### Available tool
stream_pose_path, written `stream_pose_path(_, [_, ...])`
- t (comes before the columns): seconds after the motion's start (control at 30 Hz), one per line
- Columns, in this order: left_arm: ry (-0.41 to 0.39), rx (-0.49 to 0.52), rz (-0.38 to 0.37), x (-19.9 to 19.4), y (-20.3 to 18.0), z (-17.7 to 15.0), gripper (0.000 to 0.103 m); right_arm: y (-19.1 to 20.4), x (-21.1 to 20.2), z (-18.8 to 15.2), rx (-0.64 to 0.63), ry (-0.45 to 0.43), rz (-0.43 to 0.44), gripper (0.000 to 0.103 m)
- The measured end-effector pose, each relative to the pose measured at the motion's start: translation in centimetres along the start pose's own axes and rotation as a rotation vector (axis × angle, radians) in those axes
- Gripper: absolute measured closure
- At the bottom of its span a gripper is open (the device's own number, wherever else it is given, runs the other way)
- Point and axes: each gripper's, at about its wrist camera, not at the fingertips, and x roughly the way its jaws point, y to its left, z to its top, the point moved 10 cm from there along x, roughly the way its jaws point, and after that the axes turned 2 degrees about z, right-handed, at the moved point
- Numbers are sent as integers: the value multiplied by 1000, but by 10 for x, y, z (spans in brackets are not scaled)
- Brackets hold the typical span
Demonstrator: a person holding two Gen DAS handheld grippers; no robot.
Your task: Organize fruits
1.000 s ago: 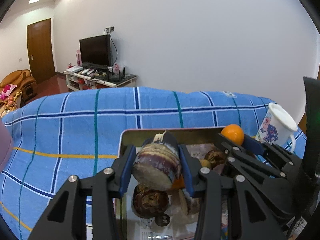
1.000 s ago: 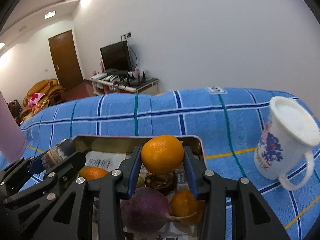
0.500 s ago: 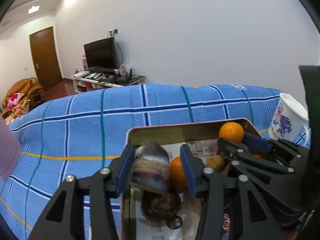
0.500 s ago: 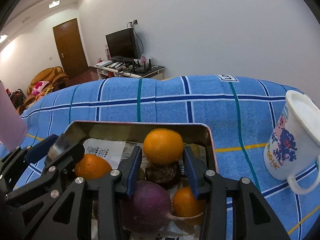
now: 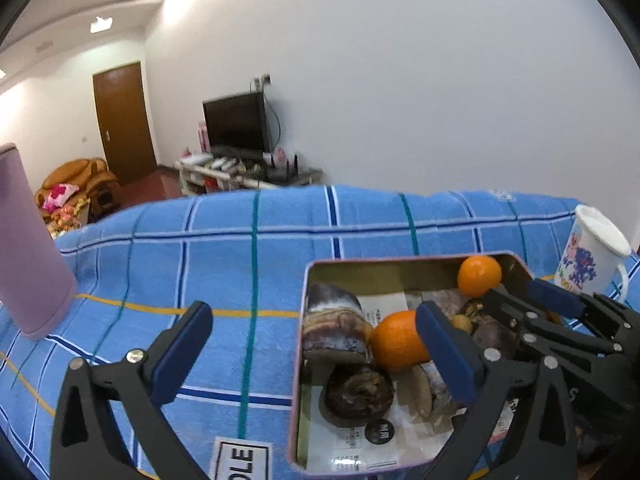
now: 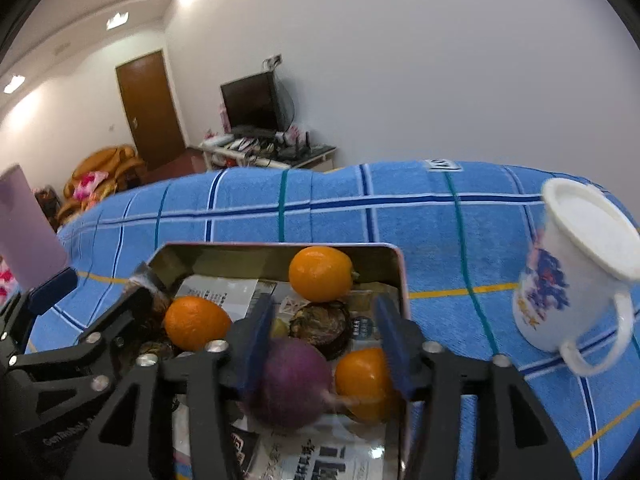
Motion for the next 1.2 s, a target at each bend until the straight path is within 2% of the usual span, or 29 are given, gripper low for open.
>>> stream_pose_path(0.07, [-19,9,-2,-6,0,0,0,-1,-10,3,23,-43,1,37])
stream_pose_path(0.17, [-60,26,12,-19,2,-1,0,-4,-25,9,19,-118,-58,28])
stream_pose_path(0.27, [-86,26,14,-27,4,0,0,-5,-42,16,8,-193,-94,27])
stream_pose_path(0.43, [-131,21,13,-40,8,-2,0,-5,-76,26,34,-382,-127,27])
stream_pose_path(0.5, [-142,24,15,-43,7,-3,0,-5,-89,27,43,-442,-149,21])
stream_pose_path(0.57, [-155,22,15,-48,6,-4,0,-4,-99,26,48,-472,-157,19])
stream_pose_path(0.73, [-219,-9,28,-67,12,-5,0,1,-111,21,42,-489,-172,19])
stream_pose_path(1.2, [-241,-10,15,-96,17,-17,0,16,-149,-1,-24,-537,-216,19])
